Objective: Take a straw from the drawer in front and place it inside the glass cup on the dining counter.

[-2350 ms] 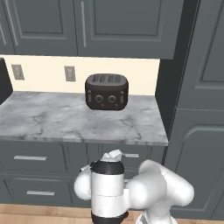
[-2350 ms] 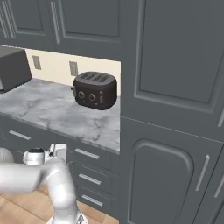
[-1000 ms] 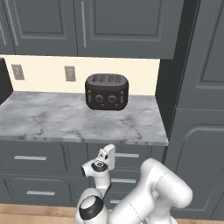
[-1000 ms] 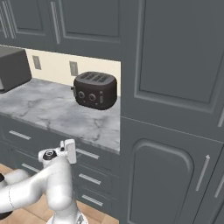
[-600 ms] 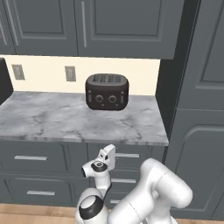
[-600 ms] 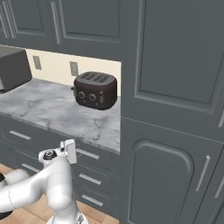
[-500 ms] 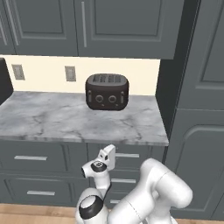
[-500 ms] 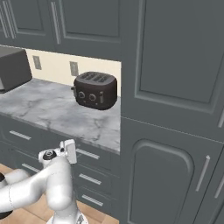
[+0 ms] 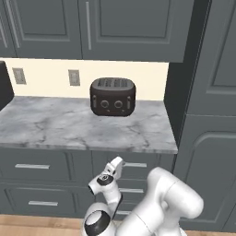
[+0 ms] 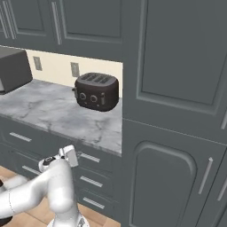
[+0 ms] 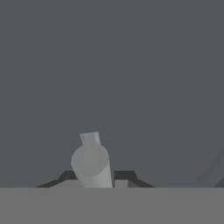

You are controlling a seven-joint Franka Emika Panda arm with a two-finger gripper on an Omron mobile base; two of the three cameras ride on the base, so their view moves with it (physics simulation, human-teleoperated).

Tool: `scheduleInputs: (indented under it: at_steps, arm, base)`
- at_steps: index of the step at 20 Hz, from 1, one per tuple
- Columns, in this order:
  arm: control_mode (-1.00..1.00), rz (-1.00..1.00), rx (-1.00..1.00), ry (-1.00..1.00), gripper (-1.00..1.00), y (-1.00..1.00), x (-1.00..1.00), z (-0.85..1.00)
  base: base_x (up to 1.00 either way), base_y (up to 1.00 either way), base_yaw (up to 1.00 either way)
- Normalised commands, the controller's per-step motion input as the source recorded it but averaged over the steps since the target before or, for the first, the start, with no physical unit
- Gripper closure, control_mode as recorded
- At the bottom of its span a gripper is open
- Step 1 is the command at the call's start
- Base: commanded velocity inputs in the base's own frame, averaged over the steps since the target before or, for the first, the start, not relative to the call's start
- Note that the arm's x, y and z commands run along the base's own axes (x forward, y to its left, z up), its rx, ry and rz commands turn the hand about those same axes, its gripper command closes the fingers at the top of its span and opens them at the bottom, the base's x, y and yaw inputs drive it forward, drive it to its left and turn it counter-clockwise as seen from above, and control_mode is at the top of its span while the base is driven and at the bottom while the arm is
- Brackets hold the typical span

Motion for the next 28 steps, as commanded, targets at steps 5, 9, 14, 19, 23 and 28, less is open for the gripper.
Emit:
scheduleInputs:
  at_steps: [5,9,14,19,23,28]
  arm:
    - [-1.00,0.07,0.00,-0.03,1.00,0.40,-0.54,0.10]
    - [-1.00,0.02,0.00,0.00,1.00,0.63,-0.82,0.24]
    - [-1.00,0.00,0.00,0.06,1.00,0.64,-0.89,0.29]
    - [-1.00,0.00,0.00,0.13,1.00,0.62,-0.76,0.34]
    - [-1.00,0.00,0.00,0.15,1.00,0.62,-0.76,0.37]
    - [-1.00,0.00,0.00,0.15,1.00,0.56,-0.39,0.34]
  base:
    - [0.00,0.00,0.00]
    - [0.00,0.00,0.00]
    - [0.00,0.00,0.00]
    - [0.00,0.00,0.00]
    - [0.00,0.00,0.00]
    - [0.00,0.00,0.00]
